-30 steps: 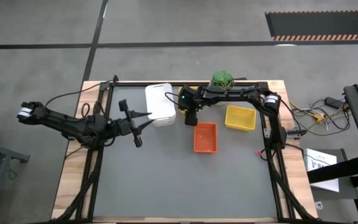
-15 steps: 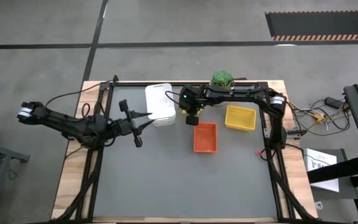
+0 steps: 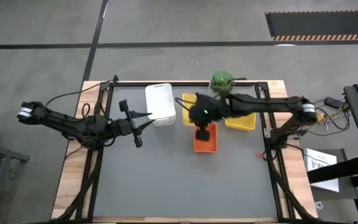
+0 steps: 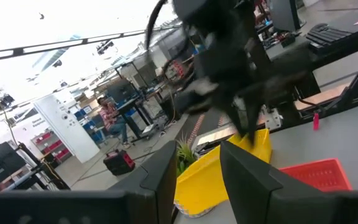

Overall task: Stack baskets by color
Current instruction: Stack the left yellow bin on top of the right yellow bin

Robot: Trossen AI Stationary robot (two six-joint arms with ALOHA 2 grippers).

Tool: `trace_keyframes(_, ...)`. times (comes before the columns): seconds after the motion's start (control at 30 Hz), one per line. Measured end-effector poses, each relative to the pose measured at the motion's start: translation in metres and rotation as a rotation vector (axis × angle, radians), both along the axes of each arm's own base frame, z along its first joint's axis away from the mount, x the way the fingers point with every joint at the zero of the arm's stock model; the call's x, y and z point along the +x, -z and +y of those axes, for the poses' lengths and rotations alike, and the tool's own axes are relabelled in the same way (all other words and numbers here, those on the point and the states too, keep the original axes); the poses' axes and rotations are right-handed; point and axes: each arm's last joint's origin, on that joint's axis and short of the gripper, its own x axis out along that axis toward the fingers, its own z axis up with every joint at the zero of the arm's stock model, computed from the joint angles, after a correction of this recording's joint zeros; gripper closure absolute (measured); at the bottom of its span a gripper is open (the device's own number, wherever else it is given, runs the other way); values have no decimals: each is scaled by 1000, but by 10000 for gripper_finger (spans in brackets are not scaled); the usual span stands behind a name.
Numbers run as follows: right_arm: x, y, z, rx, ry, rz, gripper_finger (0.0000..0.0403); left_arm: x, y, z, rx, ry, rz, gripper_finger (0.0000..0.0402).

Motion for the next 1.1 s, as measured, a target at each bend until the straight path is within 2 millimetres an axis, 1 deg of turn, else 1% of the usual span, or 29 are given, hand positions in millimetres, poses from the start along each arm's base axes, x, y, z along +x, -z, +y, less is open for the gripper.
trace_keyframes(0.13,-14,-16,35,83,-8,-43,394,0,0,0,-1,0,-1,295)
trace_keyframes(0.2,-20,-20,50,124,13,-42,394,0,0,0,-2,0,-1,295)
trace_keyframes(0.3,-30,-17,65,128,126,13,394,0,0,0,-3,0,-1,295)
trace_keyframes(0.37,-36,-10,70,117,248,83,394,0,0,0,-2,0,-1,295)
trace_keyframes(0.5,-54,8,71,136,587,282,394,0,0,0,-2,0,-1,295)
trace_keyframes(0.57,-62,18,69,120,738,382,394,0,0,0,-3,0,-1,295)
trace_keyframes(0.67,-68,31,65,67,913,436,394,0,0,0,-3,0,3,295)
trace_keyframes(0.77,-67,42,55,82,1059,393,394,1,1,0,-3,0,6,295)
trace_keyframes(0.87,-66,48,47,48,1212,262,394,1,1,0,-2,0,7,295)
trace_keyframes(0.97,-68,54,39,56,1379,164,394,1,1,0,-2,0,7,295)
trace_keyframes(1.03,-69,56,32,48,1450,112,394,1,2,0,-2,0,8,295)
trace_keyframes(1.1,-70,59,25,42,1492,101,394,1,2,0,-1,0,8,295)
